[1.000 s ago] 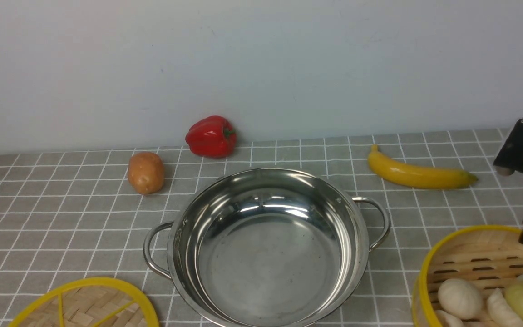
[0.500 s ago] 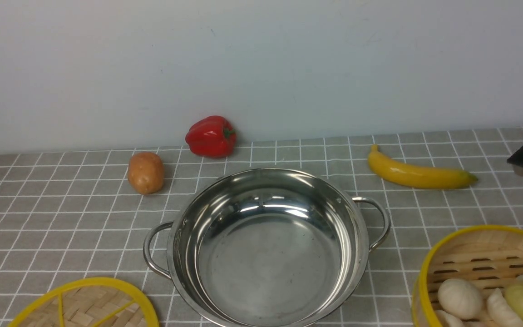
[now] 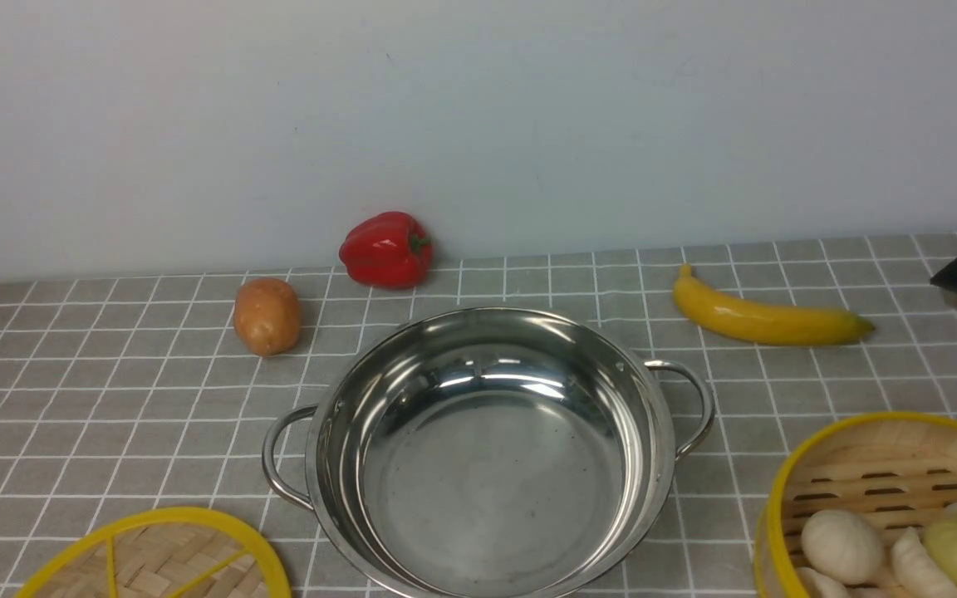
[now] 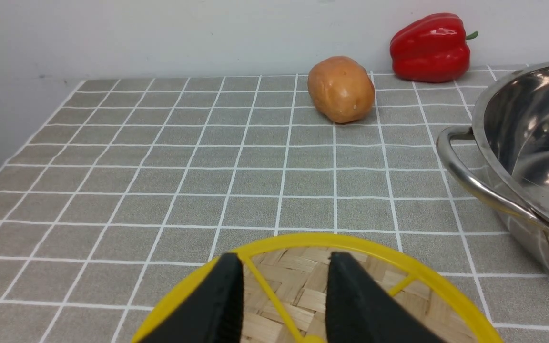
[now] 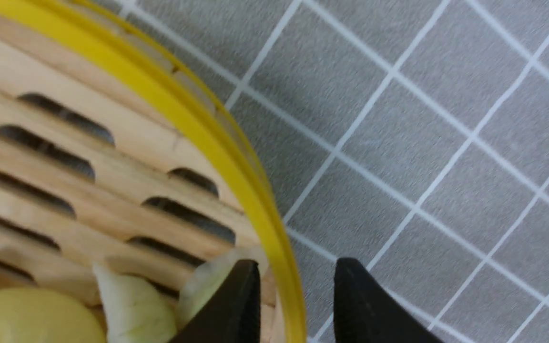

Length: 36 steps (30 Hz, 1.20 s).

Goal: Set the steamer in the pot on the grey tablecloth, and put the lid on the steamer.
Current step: 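Reach for and grasp the rim of the bamboo steamer holding the buns with the right gripper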

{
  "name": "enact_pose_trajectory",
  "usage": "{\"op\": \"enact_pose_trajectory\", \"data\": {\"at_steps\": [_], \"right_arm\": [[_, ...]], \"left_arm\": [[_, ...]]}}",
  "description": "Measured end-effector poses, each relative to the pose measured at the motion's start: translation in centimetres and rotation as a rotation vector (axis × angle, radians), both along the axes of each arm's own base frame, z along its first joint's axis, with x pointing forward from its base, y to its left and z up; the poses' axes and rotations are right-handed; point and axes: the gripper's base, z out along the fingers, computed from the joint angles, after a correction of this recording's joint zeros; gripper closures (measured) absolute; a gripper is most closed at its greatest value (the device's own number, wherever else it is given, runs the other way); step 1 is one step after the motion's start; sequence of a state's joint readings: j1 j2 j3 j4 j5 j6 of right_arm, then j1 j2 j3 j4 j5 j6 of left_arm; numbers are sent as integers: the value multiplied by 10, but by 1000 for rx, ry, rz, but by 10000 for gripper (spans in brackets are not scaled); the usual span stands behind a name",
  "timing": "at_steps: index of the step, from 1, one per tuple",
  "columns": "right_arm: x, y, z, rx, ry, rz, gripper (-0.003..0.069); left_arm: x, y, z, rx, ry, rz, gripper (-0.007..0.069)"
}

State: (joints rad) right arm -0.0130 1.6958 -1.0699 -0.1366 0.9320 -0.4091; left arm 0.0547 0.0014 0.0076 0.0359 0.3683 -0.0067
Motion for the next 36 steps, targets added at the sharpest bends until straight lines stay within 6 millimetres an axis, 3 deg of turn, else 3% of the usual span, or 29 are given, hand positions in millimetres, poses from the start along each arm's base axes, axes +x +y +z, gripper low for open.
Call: {"op": "enact_pose_trajectory", "data": {"at_steps": [10, 36], "right_arm": [[7, 0, -22, 2, 49, 2, 416], [8, -1, -21, -11, 46, 31, 416]], "left_arm": [[0, 0, 0, 0, 0, 0, 382], [0, 0, 0, 0, 0, 0, 382]]}}
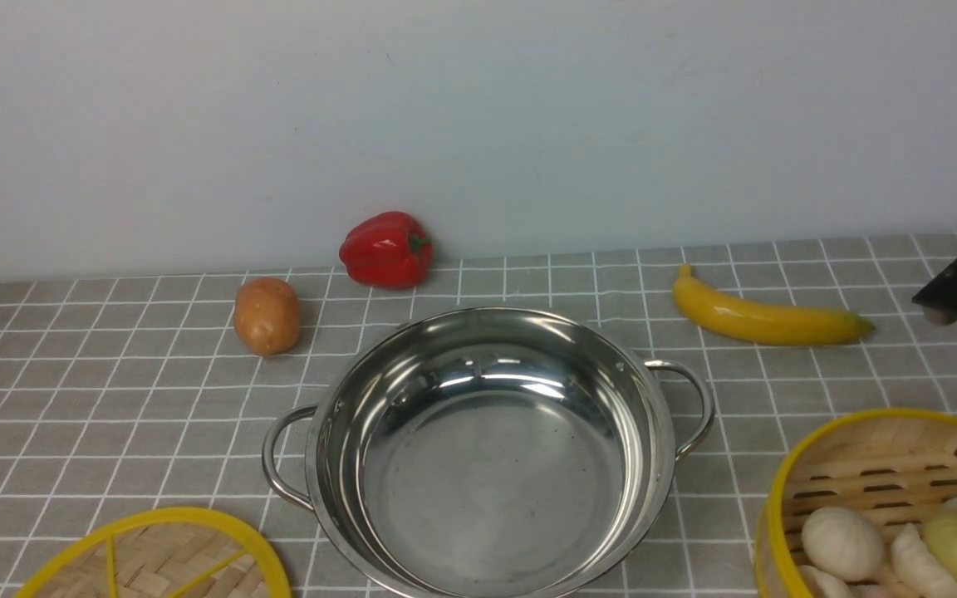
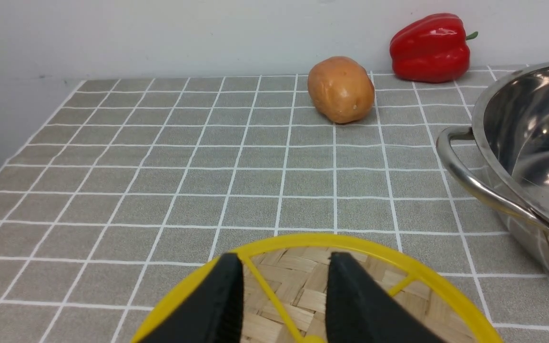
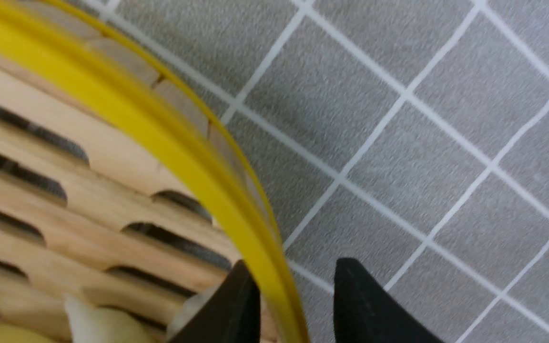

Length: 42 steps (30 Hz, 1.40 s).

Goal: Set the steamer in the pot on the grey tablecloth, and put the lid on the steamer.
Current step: 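Reach for and grasp the rim of the bamboo steamer holding the buns with the right gripper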

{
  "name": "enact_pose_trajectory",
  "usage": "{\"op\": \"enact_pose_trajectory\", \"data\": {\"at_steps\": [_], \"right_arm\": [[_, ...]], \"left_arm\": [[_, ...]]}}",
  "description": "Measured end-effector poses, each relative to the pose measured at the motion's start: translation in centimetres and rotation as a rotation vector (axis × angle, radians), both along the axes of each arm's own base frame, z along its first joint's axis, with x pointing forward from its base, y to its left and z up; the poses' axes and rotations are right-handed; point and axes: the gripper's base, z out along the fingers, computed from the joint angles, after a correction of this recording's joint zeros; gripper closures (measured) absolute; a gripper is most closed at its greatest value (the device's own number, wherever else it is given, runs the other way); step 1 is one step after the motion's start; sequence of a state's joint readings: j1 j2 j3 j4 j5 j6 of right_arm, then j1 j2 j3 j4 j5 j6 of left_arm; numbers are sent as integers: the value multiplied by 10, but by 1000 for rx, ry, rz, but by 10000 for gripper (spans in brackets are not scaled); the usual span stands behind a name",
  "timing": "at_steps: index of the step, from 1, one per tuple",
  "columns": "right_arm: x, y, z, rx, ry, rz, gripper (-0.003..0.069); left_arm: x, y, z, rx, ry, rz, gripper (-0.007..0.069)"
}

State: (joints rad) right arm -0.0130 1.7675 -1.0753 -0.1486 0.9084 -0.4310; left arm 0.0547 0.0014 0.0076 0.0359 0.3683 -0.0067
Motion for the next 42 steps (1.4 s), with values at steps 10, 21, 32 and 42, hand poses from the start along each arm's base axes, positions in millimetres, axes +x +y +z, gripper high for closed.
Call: {"op": "enact_pose_trajectory", "data": {"at_steps": [10, 21, 32, 42], "right_arm": [[-3, -1, 0, -12, 35, 12, 582], [-3, -1, 0, -13, 42, 14, 585], [-7, -1, 0, -7, 85, 2, 589], [-5, 3, 11, 40, 115, -68, 589]], "left_arm": [[0, 0, 0, 0, 0, 0, 382], [0, 0, 0, 0, 0, 0, 382], [0, 0, 0, 0, 0, 0, 382], [0, 0, 0, 0, 0, 0, 382]]}}
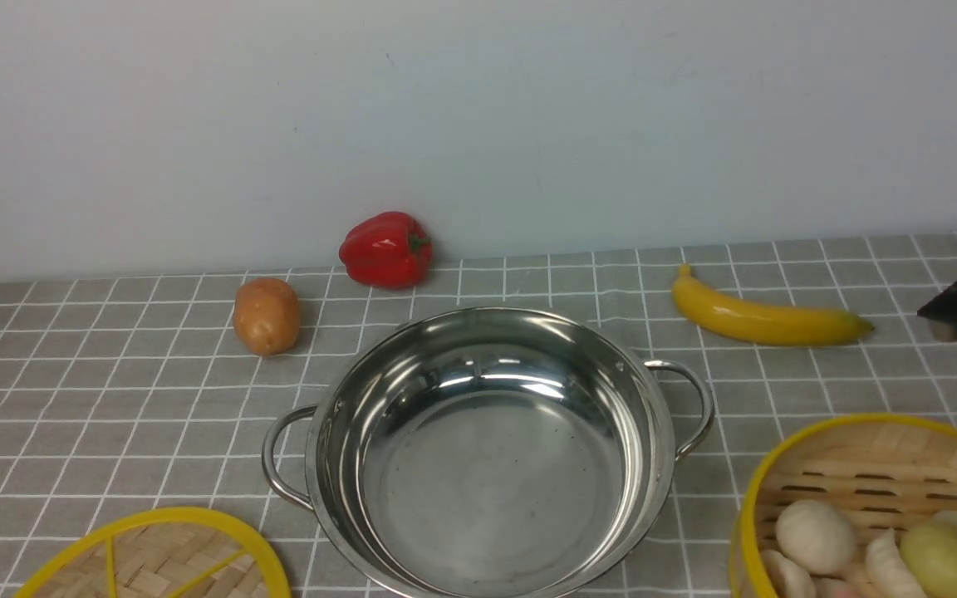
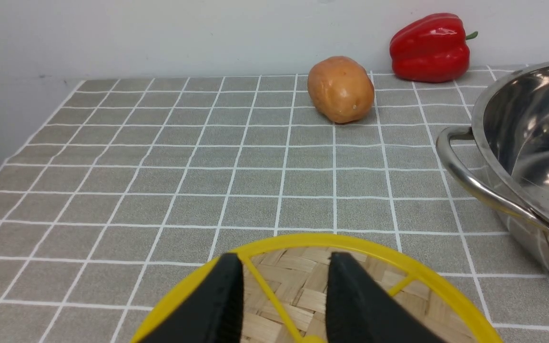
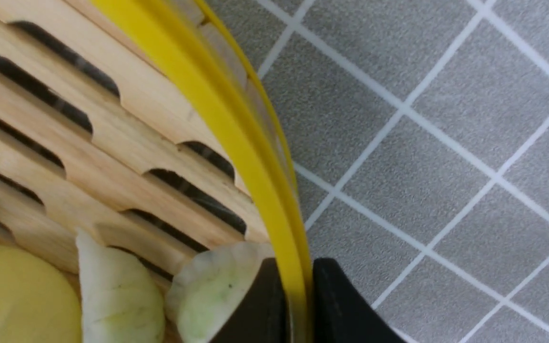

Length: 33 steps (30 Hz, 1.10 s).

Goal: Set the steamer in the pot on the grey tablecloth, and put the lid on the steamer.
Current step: 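Reach for and grasp the rim of the bamboo steamer holding the buns with the right gripper, then place the bamboo steamer basket of food into the steel pot with the right gripper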

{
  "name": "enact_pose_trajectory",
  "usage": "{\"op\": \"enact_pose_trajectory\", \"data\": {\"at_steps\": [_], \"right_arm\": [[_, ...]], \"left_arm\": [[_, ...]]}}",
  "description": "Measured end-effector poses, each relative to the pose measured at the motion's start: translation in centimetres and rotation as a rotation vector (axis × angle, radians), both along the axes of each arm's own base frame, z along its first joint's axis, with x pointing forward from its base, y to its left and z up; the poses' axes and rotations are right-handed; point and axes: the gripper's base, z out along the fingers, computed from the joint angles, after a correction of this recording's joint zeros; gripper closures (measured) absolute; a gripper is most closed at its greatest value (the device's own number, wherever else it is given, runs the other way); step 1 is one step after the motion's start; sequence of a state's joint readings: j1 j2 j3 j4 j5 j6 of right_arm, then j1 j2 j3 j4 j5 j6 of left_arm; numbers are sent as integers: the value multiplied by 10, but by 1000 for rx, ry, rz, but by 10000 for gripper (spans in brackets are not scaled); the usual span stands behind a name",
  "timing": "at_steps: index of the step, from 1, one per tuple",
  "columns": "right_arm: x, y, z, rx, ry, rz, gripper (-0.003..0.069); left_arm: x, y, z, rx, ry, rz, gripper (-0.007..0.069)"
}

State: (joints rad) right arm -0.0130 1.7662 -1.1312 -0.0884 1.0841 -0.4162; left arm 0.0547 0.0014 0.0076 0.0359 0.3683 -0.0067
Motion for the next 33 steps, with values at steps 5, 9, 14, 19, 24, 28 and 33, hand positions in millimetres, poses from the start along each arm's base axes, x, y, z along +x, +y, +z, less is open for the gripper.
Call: {"op": "enact_pose_trajectory", "data": {"at_steps": [5, 9, 14, 19, 24, 28, 33], "right_arm": [[14, 1, 32, 10, -61, -22, 581], [22, 1, 50, 10, -98, -28, 578], [23, 2, 54, 25, -94, -20, 578], [22, 5, 53, 60, -86, -27, 578], [22, 6, 54, 73, -83, -20, 576], [22, 8, 54, 97, -82, -20, 575], [21, 10, 57, 120, -91, -28, 575]], "left_arm": [[0, 0, 0, 0, -1, 0, 382], [0, 0, 0, 0, -1, 0, 382], [0, 0, 0, 0, -1, 0, 382], [0, 0, 0, 0, -1, 0, 382], [0, 0, 0, 0, -1, 0, 382], [0, 0, 0, 0, -1, 0, 382], [0, 0, 0, 0, -1, 0, 382]]}}
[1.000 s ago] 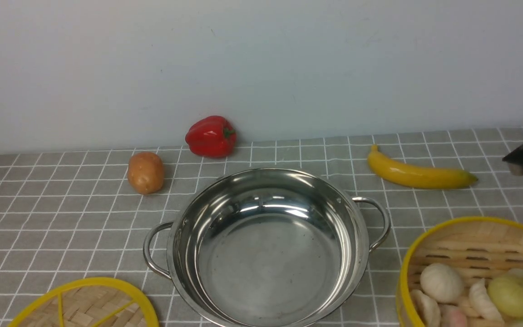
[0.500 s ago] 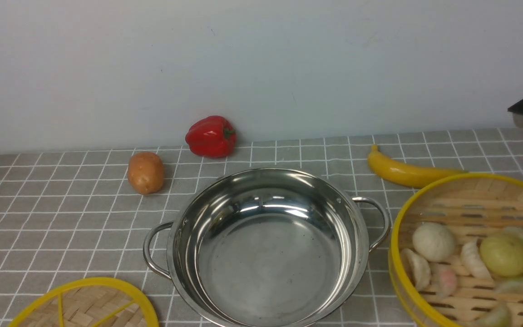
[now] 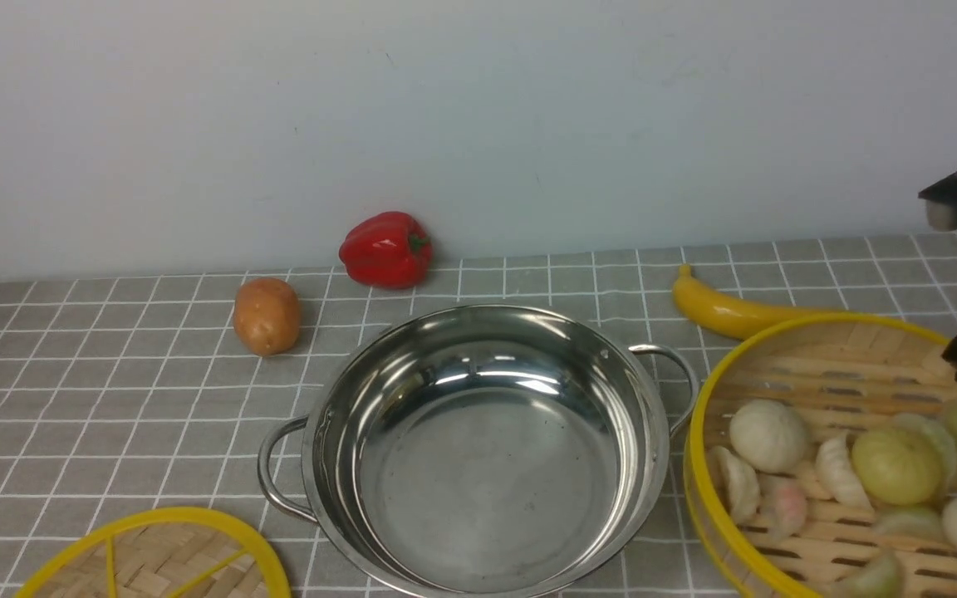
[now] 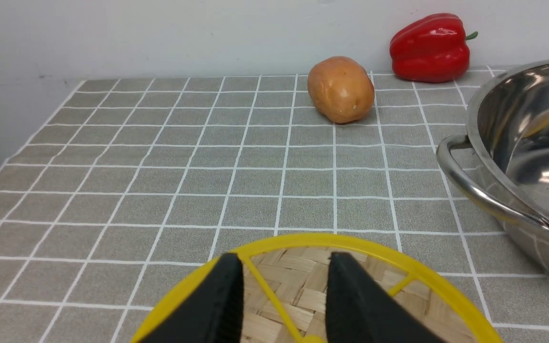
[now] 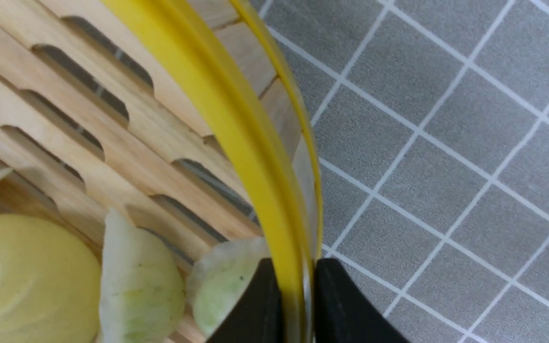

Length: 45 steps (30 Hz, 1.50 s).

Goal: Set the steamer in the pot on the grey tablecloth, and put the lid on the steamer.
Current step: 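Place the bamboo steamer basket of food into the steel pot with the right gripper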

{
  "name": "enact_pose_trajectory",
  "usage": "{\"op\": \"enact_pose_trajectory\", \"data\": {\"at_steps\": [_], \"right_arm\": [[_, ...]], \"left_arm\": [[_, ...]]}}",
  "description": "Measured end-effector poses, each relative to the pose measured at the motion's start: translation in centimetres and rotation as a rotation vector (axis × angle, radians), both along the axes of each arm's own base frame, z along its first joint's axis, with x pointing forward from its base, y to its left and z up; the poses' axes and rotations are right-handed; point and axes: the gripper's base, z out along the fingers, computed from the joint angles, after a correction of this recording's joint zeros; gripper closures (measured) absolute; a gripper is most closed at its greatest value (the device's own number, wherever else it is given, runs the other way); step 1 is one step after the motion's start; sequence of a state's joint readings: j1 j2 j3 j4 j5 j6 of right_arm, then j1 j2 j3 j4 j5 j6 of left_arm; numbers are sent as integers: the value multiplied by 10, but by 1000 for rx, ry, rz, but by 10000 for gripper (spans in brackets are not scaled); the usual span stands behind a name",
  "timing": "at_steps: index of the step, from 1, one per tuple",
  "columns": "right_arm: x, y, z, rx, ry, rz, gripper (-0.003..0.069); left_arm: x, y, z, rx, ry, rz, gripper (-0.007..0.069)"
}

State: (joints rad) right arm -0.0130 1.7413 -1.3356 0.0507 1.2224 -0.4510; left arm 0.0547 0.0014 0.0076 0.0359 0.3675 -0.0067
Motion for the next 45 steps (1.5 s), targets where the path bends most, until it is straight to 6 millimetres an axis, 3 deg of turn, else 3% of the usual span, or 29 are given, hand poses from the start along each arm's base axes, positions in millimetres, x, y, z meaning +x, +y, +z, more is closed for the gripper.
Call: {"op": "enact_pose_trajectory", "data": {"at_steps": [7, 17, 23, 27, 39, 45], "right_arm": [[-6, -6, 17, -69, -50, 21, 573], [-9, -31, 20, -62, -56, -46, 573], [-20, -37, 40, -29, -120, -56, 573], [-24, -26, 50, 23, -152, -50, 573], [-23, 22, 51, 60, -149, 75, 573], [-21, 44, 65, 78, -189, 119, 573]], "left_arm": [[0, 0, 0, 0, 0, 0, 382], [0, 0, 0, 0, 0, 0, 382], [0, 0, 0, 0, 0, 0, 382], [0, 0, 0, 0, 0, 0, 382], [0, 0, 0, 0, 0, 0, 382], [0, 0, 0, 0, 0, 0, 382]]}}
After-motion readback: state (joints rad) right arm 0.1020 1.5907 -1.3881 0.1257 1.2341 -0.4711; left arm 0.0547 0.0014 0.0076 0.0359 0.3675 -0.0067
